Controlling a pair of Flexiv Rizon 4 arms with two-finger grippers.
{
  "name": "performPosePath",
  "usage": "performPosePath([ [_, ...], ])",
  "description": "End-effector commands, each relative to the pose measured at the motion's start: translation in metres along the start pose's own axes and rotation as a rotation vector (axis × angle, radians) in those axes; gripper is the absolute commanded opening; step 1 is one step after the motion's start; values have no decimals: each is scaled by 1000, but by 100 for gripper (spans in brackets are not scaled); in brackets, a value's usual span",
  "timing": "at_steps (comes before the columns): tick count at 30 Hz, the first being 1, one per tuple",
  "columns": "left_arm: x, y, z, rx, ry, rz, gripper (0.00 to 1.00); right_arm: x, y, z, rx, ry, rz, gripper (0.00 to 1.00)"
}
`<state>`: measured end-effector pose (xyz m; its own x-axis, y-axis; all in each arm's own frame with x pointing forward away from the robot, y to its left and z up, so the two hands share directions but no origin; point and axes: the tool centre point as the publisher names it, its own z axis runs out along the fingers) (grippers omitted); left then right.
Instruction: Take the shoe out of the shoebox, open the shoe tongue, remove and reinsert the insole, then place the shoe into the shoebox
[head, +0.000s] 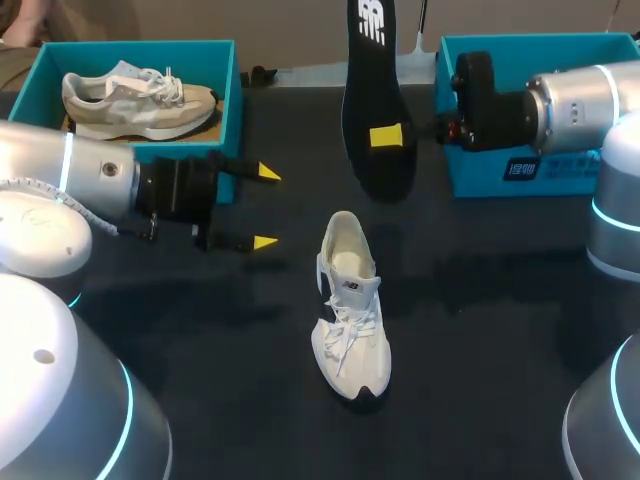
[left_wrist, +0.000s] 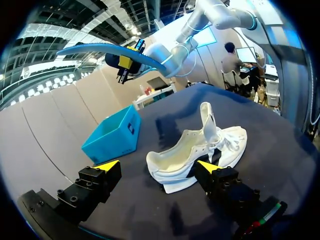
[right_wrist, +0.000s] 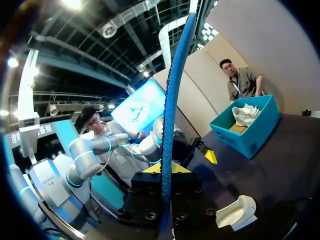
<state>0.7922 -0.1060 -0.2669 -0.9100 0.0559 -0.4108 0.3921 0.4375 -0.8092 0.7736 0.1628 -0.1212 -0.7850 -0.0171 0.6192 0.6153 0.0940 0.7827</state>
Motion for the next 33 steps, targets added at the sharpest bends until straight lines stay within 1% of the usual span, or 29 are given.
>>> performPosePath([
  [1,0,-1,0,-4,1,0,100,0,0,1,-1,-1,0,0],
  [9,0,-1,0,-4,1,0,100,0,0,1,-1,-1,0,0],
  [10,2,0,0,-33,9,-30,100,0,0,1,-1,-1,0,0],
  [11,4,-1,0,-32,30,-39,100,0,0,1,-1,-1,0,0],
  [12,5,-1,0,-50,18,-63,100,0,0,1,-1,-1,0,0],
  [14,9,0,0,-87,40,-87,100,-6,3,2,46,-9,-38,0],
  [15,10,1,0,-91,37,-92,100,-9,3,3,59,-11,-57,0],
  [19,15,7,5,-123,49,-103,100,-25,-1,4,91,-3,-152,0],
  [21,16,8,7,-129,45,-117,100,-33,-3,6,106,2,-167,0],
  [26,20,19,12,-153,44,-128,100,-53,-15,10,90,25,-229,0],
  [28,21,24,16,-164,54,-135,100,-60,-19,13,97,32,-241,0],
  [29,23,27,18,-175,55,-138,100,-64,-21,15,94,52,-254,0],
  [31,24,31,23,-178,62,-137,100,-71,-26,17,85,65,-240,0],
  [33,25,35,28,-186,73,-149,100,-71,-26,17,85,65,-240,0],
])
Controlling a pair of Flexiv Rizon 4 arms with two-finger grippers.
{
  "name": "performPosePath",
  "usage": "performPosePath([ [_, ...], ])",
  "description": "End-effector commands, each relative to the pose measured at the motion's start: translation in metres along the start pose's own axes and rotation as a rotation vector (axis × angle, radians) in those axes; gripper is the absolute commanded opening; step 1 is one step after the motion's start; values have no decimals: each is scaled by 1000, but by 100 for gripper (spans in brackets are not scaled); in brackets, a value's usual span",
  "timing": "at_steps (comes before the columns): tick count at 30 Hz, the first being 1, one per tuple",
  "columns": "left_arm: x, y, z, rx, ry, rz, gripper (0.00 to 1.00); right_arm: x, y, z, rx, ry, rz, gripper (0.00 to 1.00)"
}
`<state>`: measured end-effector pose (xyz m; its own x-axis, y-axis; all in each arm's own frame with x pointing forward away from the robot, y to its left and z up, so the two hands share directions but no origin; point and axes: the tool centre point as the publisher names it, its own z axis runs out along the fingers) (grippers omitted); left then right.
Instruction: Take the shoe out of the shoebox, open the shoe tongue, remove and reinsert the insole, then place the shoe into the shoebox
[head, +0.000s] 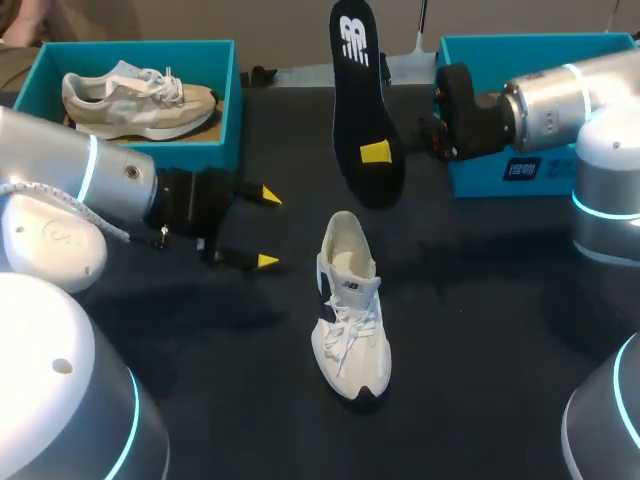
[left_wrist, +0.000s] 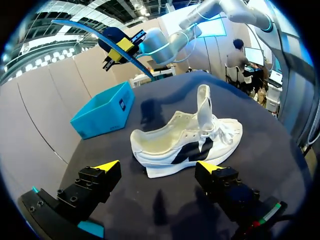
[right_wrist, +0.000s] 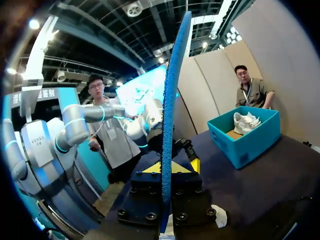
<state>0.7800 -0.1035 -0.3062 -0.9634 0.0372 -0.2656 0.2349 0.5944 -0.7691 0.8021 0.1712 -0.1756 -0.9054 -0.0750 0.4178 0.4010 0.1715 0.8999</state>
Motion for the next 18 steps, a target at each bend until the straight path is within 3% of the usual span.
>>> performPosePath([
  [1,-4,6,20,-22,10,-13,100,-14,-5,7,-9,39,-1,0],
  [18,7,5,51,-122,78,-40,100,-14,-5,7,-9,39,-1,0],
])
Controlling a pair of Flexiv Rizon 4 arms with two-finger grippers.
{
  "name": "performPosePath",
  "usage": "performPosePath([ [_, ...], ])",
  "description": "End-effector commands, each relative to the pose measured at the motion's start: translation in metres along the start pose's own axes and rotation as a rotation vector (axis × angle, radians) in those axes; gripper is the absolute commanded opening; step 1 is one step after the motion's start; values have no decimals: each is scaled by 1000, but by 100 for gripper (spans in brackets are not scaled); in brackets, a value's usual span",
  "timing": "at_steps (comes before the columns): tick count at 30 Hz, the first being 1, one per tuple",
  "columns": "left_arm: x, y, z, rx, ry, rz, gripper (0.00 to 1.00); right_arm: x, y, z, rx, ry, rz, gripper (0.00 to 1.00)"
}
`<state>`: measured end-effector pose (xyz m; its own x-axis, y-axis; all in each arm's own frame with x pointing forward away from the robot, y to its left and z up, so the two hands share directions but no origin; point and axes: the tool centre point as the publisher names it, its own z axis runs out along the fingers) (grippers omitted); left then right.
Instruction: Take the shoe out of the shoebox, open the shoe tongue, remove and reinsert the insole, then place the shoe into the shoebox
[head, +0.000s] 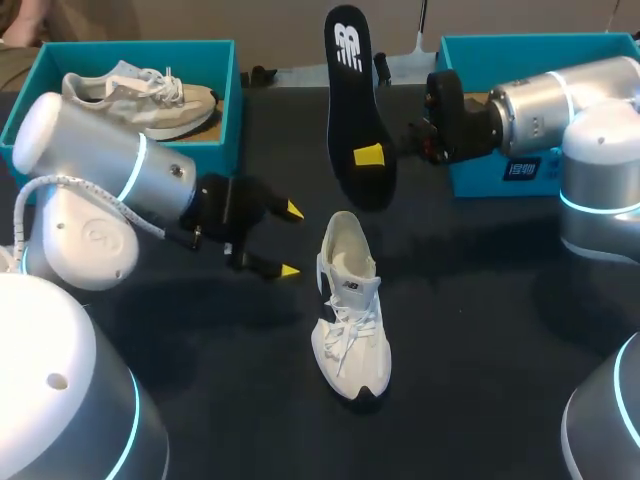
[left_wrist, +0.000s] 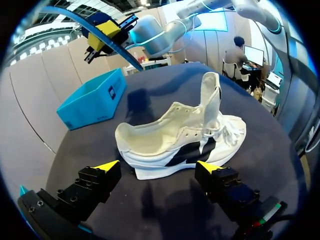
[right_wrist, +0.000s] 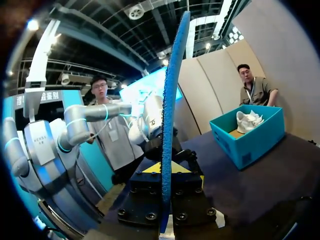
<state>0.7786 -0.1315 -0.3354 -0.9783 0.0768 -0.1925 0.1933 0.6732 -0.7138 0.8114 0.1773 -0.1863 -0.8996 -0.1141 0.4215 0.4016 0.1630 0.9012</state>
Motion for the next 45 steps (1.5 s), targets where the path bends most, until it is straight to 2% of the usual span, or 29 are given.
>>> performPosePath([
  [1,-2,-3,13,-24,1,-10,100,0,0,1,0,-1,0,0],
  [5,-5,-5,19,-38,-6,-27,100,0,0,1,0,-1,0,0],
  [21,-12,-7,30,-38,1,18,100,-26,-39,38,-128,43,-10,0],
  [35,-16,-5,27,-38,3,19,100,-41,-66,39,-182,28,20,0],
  [45,-16,-5,27,-48,-7,31,100,-42,-69,36,-182,11,34,0],
])
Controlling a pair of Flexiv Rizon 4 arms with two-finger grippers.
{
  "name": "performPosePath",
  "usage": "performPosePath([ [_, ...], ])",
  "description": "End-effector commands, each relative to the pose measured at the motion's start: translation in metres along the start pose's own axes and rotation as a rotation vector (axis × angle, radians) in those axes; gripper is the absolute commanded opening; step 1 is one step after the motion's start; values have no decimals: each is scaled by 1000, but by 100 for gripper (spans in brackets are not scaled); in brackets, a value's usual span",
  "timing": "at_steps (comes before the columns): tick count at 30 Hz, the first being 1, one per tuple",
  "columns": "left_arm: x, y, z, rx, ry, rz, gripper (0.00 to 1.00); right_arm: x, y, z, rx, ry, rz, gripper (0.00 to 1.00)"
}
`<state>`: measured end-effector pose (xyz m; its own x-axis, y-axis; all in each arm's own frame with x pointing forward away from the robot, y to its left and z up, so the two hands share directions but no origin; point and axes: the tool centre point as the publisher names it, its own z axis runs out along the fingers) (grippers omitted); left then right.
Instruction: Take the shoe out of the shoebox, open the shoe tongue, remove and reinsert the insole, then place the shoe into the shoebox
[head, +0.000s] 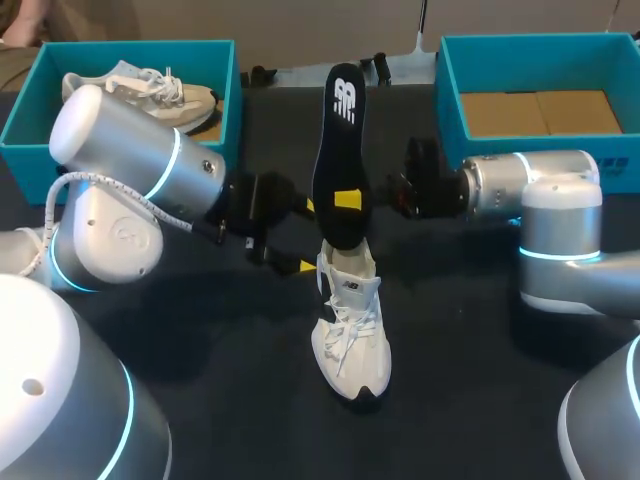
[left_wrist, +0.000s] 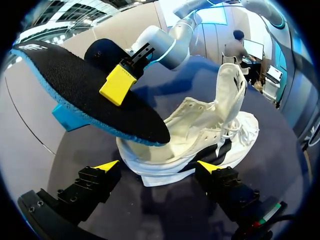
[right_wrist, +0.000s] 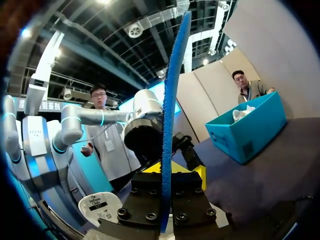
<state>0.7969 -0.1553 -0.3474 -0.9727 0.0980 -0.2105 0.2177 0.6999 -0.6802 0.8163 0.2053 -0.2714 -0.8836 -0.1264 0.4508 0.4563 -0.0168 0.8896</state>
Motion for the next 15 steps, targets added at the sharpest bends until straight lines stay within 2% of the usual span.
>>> performPosePath([
  [1,1,-1,0,-8,-22,-1,100,1,1,1,4,-4,1,0],
  [15,1,-1,0,-8,-22,-1,100,1,1,1,4,-4,1,0],
])
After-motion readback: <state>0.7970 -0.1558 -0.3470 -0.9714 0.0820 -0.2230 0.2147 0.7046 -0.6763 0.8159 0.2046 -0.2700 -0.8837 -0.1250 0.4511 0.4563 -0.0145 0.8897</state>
